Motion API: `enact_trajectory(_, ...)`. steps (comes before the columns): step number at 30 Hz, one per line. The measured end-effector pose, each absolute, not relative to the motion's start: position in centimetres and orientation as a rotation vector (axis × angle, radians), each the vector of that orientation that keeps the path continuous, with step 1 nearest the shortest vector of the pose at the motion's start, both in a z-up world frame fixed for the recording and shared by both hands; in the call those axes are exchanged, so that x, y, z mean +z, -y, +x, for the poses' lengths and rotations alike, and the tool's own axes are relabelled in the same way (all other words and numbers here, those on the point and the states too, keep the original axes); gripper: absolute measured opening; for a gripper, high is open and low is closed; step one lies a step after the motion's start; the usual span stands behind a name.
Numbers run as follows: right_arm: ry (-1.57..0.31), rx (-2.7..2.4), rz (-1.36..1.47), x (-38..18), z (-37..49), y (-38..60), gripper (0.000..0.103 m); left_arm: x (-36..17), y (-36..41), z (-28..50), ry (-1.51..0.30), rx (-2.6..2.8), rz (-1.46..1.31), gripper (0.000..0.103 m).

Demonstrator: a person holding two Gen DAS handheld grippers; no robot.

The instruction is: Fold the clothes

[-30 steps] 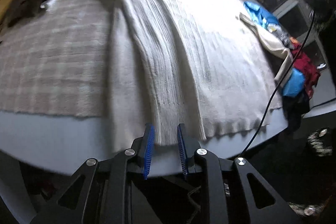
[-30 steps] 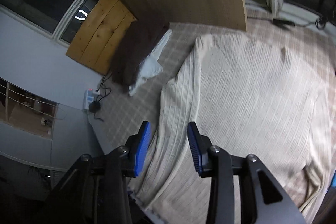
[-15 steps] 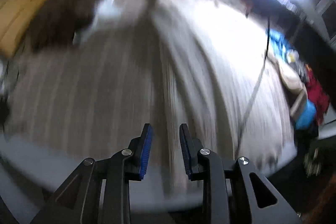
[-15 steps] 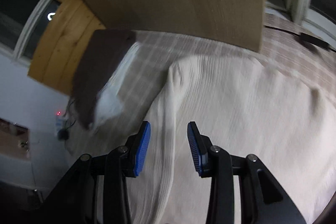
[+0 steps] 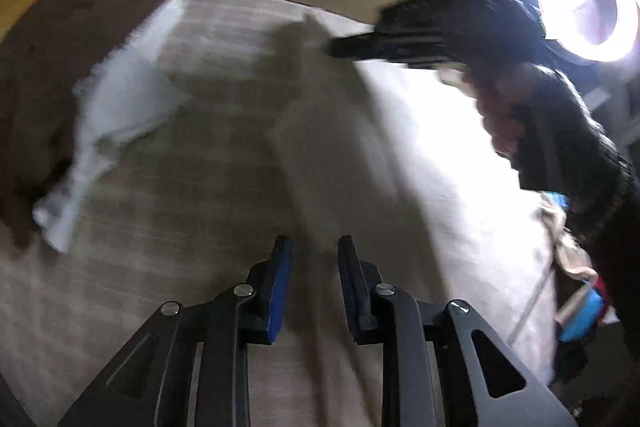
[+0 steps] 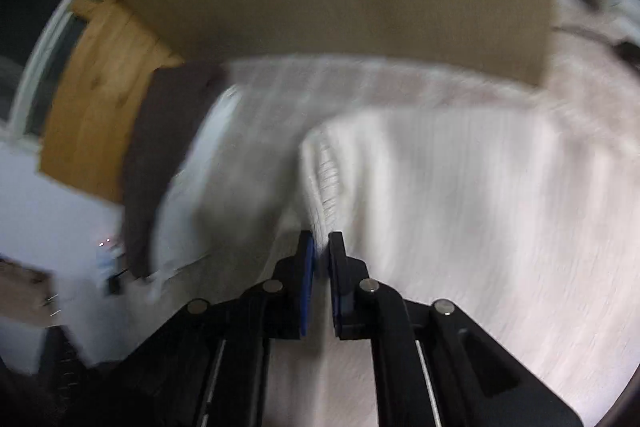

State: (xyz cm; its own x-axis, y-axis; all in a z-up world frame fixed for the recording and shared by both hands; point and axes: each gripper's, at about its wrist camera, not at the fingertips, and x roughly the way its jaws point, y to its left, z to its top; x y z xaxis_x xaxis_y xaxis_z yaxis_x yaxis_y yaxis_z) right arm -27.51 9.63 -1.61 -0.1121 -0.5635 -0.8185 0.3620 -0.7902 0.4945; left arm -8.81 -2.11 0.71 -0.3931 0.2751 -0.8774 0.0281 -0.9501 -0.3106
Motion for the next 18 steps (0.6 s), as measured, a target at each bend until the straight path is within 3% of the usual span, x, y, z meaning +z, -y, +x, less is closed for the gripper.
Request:
enact_trajectory(4,0.219,-1.971,1.587,-0.5,-27.2,-10.5,0.012,3.6,3.1,-4.0,0.380,2.498,-1.611,0.027)
enact_trajectory(9,0.023,-1.976,1.420,5.5,-21.6,-10.4,0.038,6.0,2.0,5.6,0.324,2.458,-1.649,0.032)
enact_trajectory(14,-0.347,-1.821,1.394,5.5,-14.8,-4.1,0.038,2.7,-3.1,12.7,0.473,2.311,-1.734,0.033)
enact_trajectory(18,-0.505,-1.790,1.442,2.9,-12.7,-0.3,0.038,0.0,-6.1,14.8,0.535,2.263,-1.755,0.033)
